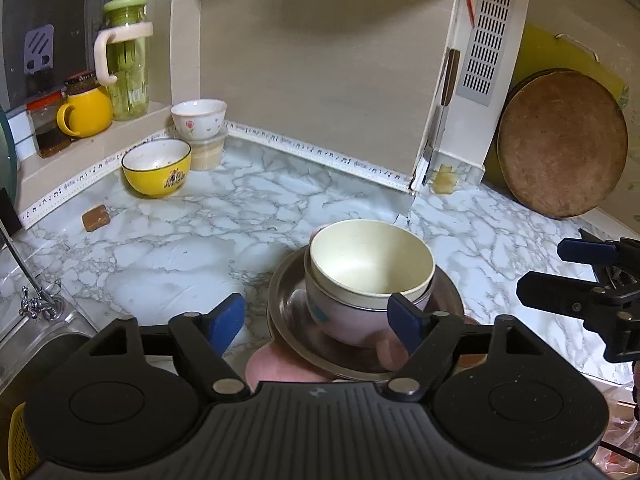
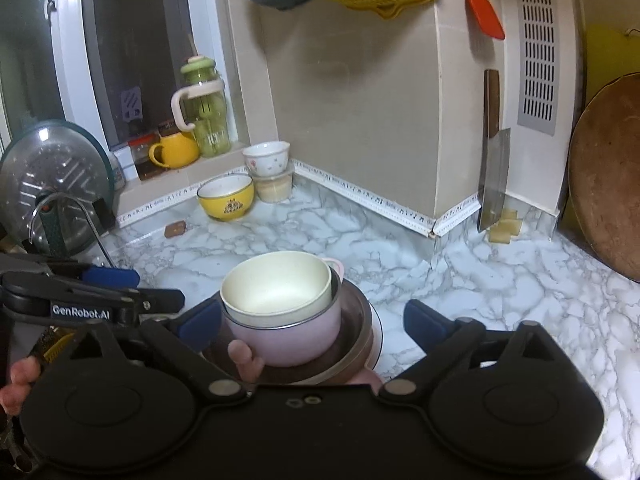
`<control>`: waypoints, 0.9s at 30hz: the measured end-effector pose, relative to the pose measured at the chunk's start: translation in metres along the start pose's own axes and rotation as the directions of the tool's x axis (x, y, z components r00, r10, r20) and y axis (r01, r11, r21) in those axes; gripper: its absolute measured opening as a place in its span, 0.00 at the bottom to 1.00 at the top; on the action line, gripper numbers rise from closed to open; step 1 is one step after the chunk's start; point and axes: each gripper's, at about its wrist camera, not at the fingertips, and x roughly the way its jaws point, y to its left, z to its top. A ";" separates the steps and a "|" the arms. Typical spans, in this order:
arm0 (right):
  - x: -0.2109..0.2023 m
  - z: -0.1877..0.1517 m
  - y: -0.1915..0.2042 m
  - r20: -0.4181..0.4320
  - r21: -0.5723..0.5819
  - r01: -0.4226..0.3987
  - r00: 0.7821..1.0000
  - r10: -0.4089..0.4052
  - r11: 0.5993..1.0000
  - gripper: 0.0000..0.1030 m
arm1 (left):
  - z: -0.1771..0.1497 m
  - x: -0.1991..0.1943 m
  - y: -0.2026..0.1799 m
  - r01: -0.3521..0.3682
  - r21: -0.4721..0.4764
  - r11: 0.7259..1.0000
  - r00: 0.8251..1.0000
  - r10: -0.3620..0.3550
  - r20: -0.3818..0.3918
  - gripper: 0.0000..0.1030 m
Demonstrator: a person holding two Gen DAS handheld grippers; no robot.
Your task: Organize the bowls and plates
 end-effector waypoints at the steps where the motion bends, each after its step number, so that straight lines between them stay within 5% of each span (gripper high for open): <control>1: -0.002 -0.001 0.000 0.008 0.002 -0.002 1.000 0.002 1.000 0.99 | -0.001 -0.002 -0.002 -0.001 0.002 1.000 1.000 0.001 0.007 0.76; 7: -0.014 -0.004 -0.001 0.035 0.027 0.011 0.999 -0.012 1.000 1.00 | -0.009 -0.011 -0.012 0.003 0.005 1.000 0.999 -0.003 0.038 0.80; 10: -0.019 -0.006 -0.001 0.039 0.040 0.003 0.999 -0.004 0.999 1.00 | -0.013 -0.015 -0.019 -0.006 0.020 1.000 0.998 0.005 0.062 1.00; 27: -0.035 -0.013 -0.006 0.010 0.093 -0.016 1.000 0.015 0.996 1.00 | -0.016 -0.029 -0.040 0.020 0.024 1.000 1.000 -0.020 0.018 1.00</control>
